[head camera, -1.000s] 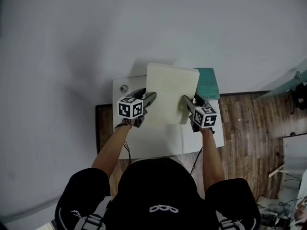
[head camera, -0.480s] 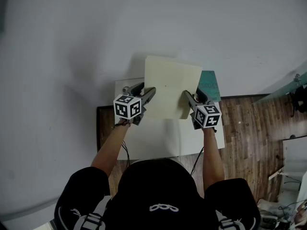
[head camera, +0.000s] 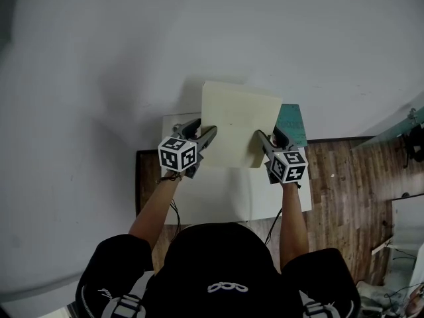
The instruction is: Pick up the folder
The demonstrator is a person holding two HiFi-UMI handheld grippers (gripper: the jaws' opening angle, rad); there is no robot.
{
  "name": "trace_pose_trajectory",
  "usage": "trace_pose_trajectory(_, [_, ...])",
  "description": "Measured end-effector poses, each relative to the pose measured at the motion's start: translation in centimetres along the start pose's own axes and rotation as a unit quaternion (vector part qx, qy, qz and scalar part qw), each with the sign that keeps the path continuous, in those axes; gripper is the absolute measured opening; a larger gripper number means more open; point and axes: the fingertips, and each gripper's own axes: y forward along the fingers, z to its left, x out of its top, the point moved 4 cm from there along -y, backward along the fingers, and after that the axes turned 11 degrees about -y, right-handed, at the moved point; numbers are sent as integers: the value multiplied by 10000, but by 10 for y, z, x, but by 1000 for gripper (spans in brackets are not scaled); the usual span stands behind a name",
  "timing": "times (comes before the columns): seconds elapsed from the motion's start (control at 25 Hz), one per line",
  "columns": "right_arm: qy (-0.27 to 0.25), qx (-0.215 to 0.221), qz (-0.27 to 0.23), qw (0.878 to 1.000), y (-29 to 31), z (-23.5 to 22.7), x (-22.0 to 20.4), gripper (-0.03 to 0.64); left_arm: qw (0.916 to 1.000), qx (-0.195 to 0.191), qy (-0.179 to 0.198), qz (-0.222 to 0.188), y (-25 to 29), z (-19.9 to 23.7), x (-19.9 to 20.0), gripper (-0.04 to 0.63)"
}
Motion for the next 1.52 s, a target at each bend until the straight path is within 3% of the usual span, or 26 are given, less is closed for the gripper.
trace_pose_trajectory(1.52, [-111, 17, 106, 9999, -23, -4, -17, 241, 9999, 118, -73, 29, -2, -19, -28, 270])
